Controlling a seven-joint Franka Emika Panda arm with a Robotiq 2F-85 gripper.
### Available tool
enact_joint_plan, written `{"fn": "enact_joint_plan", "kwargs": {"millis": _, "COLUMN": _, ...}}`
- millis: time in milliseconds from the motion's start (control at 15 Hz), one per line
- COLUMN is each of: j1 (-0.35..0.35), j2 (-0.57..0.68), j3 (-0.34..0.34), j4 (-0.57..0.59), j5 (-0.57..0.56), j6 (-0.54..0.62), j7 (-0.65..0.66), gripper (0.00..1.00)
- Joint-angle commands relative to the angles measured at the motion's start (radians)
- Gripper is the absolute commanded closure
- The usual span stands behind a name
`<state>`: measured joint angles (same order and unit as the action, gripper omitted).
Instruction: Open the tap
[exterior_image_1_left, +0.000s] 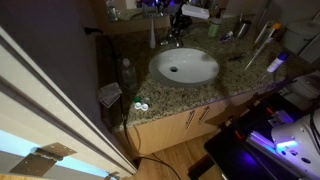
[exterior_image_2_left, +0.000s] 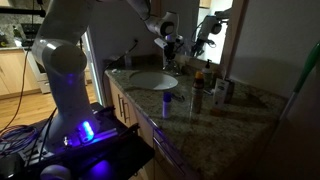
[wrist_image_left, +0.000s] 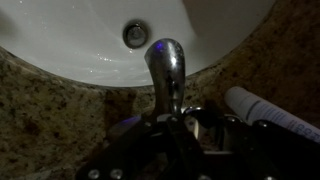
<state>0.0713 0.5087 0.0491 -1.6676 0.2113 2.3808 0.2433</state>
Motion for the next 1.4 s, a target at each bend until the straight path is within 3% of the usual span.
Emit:
{"fn": "enact_joint_plan", "kwargs": {"millis": 0, "j1": -0.033, "j2": -0.096, "j3": 0.010, "j4": -0.079, "j5": 0.055, "j6": 0.051, "j7": -0.026, "gripper": 0.93}}
{"fn": "enact_joint_plan", "kwargs": {"millis": 267, "j1": -0.071, "j2": -0.177, "j3": 0.009, "j4": -0.148, "j5": 0.134, "j6": 0.123, "j7": -0.049, "gripper": 0.93}}
{"fn": "enact_joint_plan", "kwargs": {"millis": 600, "j1": -0.072, "j2": -0.202, "j3": -0.042, "j4": -0.202, "j5": 0.107, "j6": 0.202, "j7": -0.003, "gripper": 0.93}}
{"fn": "enact_joint_plan", "kwargs": {"millis": 1067, "j1": 0.030, "j2": -0.238, "j3": -0.152, "j4": -0.271, "j5": -0.084, "j6": 0.330, "j7": 0.191, "gripper": 0.93}}
{"fn": "enact_joint_plan", "kwargs": {"millis": 1133, "j1": 0.053, "j2": -0.242, "j3": -0.175, "j4": -0.278, "j5": -0.120, "j6": 0.337, "j7": 0.234, "gripper": 0.74}}
{"fn": "enact_joint_plan", "kwargs": {"millis": 1200, "j1": 0.056, "j2": -0.250, "j3": -0.168, "j4": -0.282, "j5": -0.118, "j6": 0.311, "j7": 0.245, "gripper": 0.46}}
{"fn": "enact_joint_plan", "kwargs": {"millis": 1333, "j1": 0.077, "j2": -0.280, "j3": -0.179, "j4": -0.294, "j5": -0.150, "j6": 0.286, "j7": 0.279, "gripper": 0.40}}
